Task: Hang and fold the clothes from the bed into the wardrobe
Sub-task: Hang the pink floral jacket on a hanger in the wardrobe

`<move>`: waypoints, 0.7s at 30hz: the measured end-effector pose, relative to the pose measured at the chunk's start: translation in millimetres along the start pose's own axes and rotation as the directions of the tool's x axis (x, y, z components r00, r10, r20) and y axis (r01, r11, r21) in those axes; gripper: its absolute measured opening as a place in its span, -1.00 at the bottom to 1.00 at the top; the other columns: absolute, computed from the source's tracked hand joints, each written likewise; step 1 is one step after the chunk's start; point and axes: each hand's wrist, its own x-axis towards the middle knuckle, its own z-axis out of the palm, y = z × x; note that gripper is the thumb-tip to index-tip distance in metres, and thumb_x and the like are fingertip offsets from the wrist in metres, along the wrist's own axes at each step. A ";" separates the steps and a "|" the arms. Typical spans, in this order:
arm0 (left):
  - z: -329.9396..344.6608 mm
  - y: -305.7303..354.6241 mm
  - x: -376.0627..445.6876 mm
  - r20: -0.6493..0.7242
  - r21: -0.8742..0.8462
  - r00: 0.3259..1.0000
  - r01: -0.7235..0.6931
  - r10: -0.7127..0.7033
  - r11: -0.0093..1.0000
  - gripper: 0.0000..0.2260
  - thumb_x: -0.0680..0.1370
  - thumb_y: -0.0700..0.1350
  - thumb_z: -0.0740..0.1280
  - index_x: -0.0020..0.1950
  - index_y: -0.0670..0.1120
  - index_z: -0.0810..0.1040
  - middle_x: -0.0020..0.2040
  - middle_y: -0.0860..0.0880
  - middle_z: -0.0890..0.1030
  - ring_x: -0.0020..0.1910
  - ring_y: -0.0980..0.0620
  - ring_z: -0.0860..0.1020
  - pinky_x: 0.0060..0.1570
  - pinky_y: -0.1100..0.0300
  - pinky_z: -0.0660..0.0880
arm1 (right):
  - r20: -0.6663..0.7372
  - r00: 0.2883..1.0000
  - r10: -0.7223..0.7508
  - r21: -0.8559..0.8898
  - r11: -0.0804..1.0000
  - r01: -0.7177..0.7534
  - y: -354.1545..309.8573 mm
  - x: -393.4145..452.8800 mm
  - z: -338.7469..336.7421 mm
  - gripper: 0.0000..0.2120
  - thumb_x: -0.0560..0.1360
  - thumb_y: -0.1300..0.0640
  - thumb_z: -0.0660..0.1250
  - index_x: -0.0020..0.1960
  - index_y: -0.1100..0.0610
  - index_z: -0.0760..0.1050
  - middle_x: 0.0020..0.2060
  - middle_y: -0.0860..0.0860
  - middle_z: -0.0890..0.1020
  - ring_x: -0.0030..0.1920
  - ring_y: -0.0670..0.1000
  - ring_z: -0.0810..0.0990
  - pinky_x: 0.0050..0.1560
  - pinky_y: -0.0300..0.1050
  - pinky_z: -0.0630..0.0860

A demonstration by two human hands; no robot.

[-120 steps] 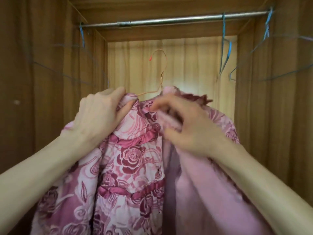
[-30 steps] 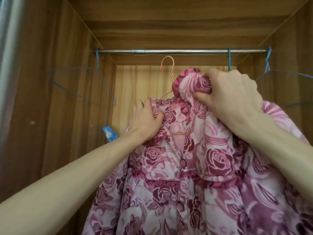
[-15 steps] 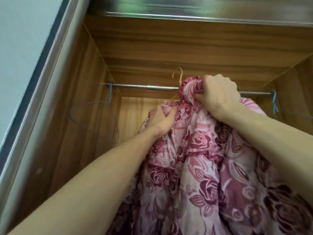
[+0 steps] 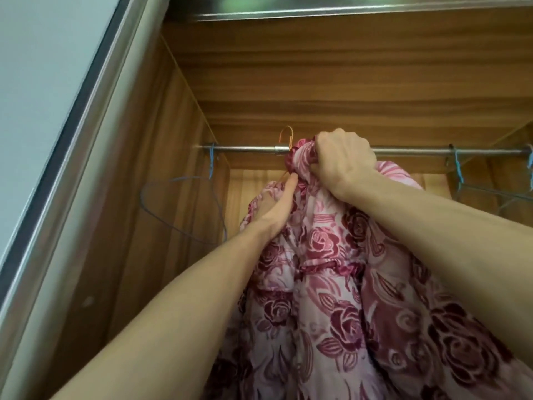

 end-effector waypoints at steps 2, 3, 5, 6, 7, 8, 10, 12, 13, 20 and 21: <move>-4.0 -6.1 -2.4 0.016 0.014 1.000 0.018 -0.018 1.000 0.24 0.17 0.78 0.02 0.70 0.11 0.12 0.68 -0.06 0.23 0.63 -0.18 0.23 0.60 -0.24 0.12 | 0.007 1.000 0.008 -0.004 1.000 -0.008 -4.6 -3.8 0.8 -0.86 0.59 0.22 0.38 0.13 0.21 0.60 0.10 0.22 0.66 0.09 0.32 0.65 -0.13 0.00 0.37; -5.1 -8.8 -1.5 0.015 0.016 1.000 0.018 -0.018 1.000 0.24 0.15 0.78 0.04 0.70 0.12 0.12 0.68 -0.06 0.22 0.64 -0.18 0.23 0.60 -0.24 0.12 | 0.009 1.000 0.015 -0.002 1.000 -0.015 -6.5 -5.3 0.8 -0.85 0.58 0.22 0.38 0.13 0.21 0.60 0.10 0.22 0.66 0.09 0.32 0.65 -0.12 0.00 0.37; -7.7 -10.1 0.4 0.012 0.018 1.000 0.017 -0.017 1.000 0.25 0.14 0.79 0.07 0.70 0.12 0.14 0.68 -0.05 0.23 0.63 -0.17 0.24 0.60 -0.23 0.12 | 0.023 0.999 0.028 0.006 1.000 -0.028 -11.6 -5.0 -1.8 -0.84 0.58 0.24 0.37 0.15 0.21 0.61 0.11 0.22 0.66 0.11 0.32 0.65 -0.12 -0.01 0.38; -8.4 -9.8 0.8 0.006 0.018 1.000 0.013 -0.013 1.000 0.26 0.14 0.79 0.08 0.70 0.11 0.15 0.67 -0.05 0.25 0.63 -0.16 0.25 0.60 -0.22 0.13 | 0.038 0.999 0.035 0.014 0.999 -0.035 -15.1 -3.8 -3.6 -0.82 0.58 0.24 0.36 0.17 0.21 0.61 0.13 0.21 0.66 0.13 0.31 0.65 -0.11 -0.01 0.38; -8.7 -9.7 2.1 0.001 0.021 1.000 0.007 -0.007 1.000 0.25 0.15 0.79 0.07 0.69 0.10 0.17 0.67 -0.05 0.27 0.62 -0.17 0.27 0.60 -0.22 0.15 | 0.056 0.998 0.042 0.026 0.999 -0.044 -19.5 -3.2 -5.4 -0.79 0.58 0.24 0.36 0.20 0.21 0.61 0.15 0.21 0.66 0.15 0.30 0.65 -0.09 -0.01 0.39; -8.9 -10.1 3.1 -0.002 0.031 1.000 0.007 -0.007 0.999 0.24 0.16 0.78 0.06 0.69 0.10 0.17 0.65 -0.05 0.29 0.61 -0.18 0.29 0.59 -0.23 0.16 | 0.075 0.996 0.048 0.039 0.998 -0.051 -24.1 -3.3 -6.2 -0.77 0.58 0.24 0.35 0.22 0.21 0.60 0.18 0.20 0.65 0.19 0.30 0.64 -0.07 0.00 0.41; -8.3 -16.4 7.7 -0.021 0.039 1.000 0.017 -0.016 0.999 0.25 0.14 0.79 0.03 0.68 0.09 0.18 0.61 -0.07 0.36 0.57 -0.20 0.34 0.57 -0.22 0.20 | 0.111 0.993 0.046 0.055 0.997 -0.052 -33.9 -7.6 -3.0 -0.74 0.60 0.25 0.30 0.27 0.20 0.60 0.23 0.18 0.64 0.24 0.27 0.63 -0.01 0.01 0.47; -8.9 -25.1 8.7 -0.025 0.035 0.999 0.036 -0.035 0.999 0.31 0.09 0.82 -0.03 0.68 0.07 0.17 0.59 -0.09 0.40 0.55 -0.21 0.37 0.56 -0.21 0.22 | 0.147 0.989 0.031 0.068 0.997 -0.041 -42.6 -15.5 5.5 -0.74 0.63 0.23 0.27 0.28 0.19 0.59 0.25 0.16 0.64 0.26 0.25 0.62 0.04 0.00 0.49; -9.9 -29.5 7.3 -0.026 0.031 0.999 0.034 -0.033 0.999 0.30 0.10 0.81 -0.04 0.68 0.07 0.17 0.59 -0.10 0.40 0.55 -0.20 0.37 0.57 -0.22 0.21 | 0.159 0.987 0.028 0.077 0.996 -0.041 -45.9 -19.4 9.1 -0.75 0.64 0.20 0.29 0.29 0.19 0.58 0.25 0.15 0.64 0.26 0.24 0.62 0.03 -0.01 0.48; -24.5 -48.1 -1.8 -0.072 -0.014 0.997 -0.037 0.036 0.999 -0.06 0.39 0.67 0.04 0.61 0.14 0.29 0.49 -0.04 0.49 0.46 -0.13 0.46 0.52 -0.16 0.31 | 0.431 0.902 0.033 0.246 0.957 -0.153 -48.9 -16.8 -11.1 -0.46 0.60 -0.20 0.34 0.38 0.18 0.48 0.33 0.15 0.58 0.30 0.21 0.57 0.15 -0.01 0.46; -24.5 -49.4 -1.8 -0.062 -0.015 0.997 -0.040 0.039 0.999 -0.08 0.40 0.67 0.04 0.61 0.15 0.27 0.49 -0.03 0.48 0.46 -0.14 0.46 0.52 -0.17 0.32 | 0.488 0.873 -0.009 0.250 0.959 -0.130 -47.5 -15.8 -18.3 -0.42 0.60 -0.24 0.31 0.41 0.18 0.47 0.36 0.16 0.56 0.31 0.21 0.56 0.20 -0.01 0.46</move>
